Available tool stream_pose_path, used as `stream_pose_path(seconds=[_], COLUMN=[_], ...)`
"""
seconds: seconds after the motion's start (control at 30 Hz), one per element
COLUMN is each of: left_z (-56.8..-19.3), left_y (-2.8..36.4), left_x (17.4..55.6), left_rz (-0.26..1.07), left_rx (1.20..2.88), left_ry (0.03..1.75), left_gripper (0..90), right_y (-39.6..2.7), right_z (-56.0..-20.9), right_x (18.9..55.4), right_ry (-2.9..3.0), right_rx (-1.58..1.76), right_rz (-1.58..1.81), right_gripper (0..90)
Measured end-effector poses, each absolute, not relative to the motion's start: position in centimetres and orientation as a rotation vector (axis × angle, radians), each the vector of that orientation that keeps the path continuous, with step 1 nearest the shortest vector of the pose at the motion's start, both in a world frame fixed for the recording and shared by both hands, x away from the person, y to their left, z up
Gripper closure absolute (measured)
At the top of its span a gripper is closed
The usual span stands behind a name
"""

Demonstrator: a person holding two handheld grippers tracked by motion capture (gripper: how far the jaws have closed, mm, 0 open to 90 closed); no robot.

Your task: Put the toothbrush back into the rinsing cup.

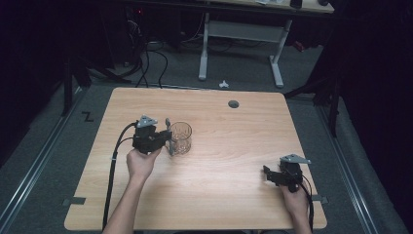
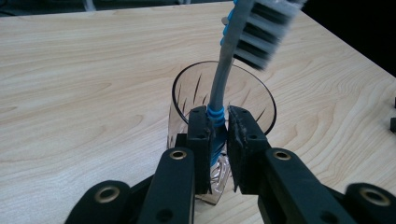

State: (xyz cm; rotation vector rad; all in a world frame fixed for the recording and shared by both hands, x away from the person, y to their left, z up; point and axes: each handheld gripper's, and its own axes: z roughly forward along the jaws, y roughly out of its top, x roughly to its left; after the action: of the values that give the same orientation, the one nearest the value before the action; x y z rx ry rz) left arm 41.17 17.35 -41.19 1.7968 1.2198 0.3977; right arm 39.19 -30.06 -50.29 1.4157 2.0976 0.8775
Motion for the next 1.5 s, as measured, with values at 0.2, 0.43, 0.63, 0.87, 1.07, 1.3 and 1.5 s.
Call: stream_pose_path(seconds=[0.2,0.43,0.63,0.87,1.07,1.3,1.5], left_z=[-41.3,-41.5,-41.4,-41.4,-41.1,-41.0,-41.1], left_y=[17.3,17.3,17.3,17.2,17.3,17.6,18.2], left_x=[41.2,41.1,41.1,40.9,40.7,40.4,39.8], left_rz=[0.396,0.396,0.398,0.417,0.436,0.448,0.458], left_rx=[1.807,1.805,1.810,1.815,1.802,1.792,1.775], left_ry=[1.220,1.225,1.230,1.231,1.229,1.232,1.244], left_gripper=[79.5,79.2,78.7,71.7,66.0,58.0,54.0], right_y=[-30.1,-30.1,-30.1,-30.1,-30.1,-30.1,-30.1], right_z=[-50.3,-50.3,-50.3,-50.3,-50.3,-50.3,-50.3], right_x=[39.2,39.2,39.2,39.2,39.2,39.2,39.2], right_ry=[2.098,2.097,2.098,2.098,2.098,2.098,2.098], right_rx=[1.416,1.416,1.416,1.416,1.416,1.416,1.416], right_rz=[0.878,0.878,0.878,0.878,0.878,0.878,0.878], right_gripper=[24.2,24.2,24.2,24.2,24.2,24.2,24.2])
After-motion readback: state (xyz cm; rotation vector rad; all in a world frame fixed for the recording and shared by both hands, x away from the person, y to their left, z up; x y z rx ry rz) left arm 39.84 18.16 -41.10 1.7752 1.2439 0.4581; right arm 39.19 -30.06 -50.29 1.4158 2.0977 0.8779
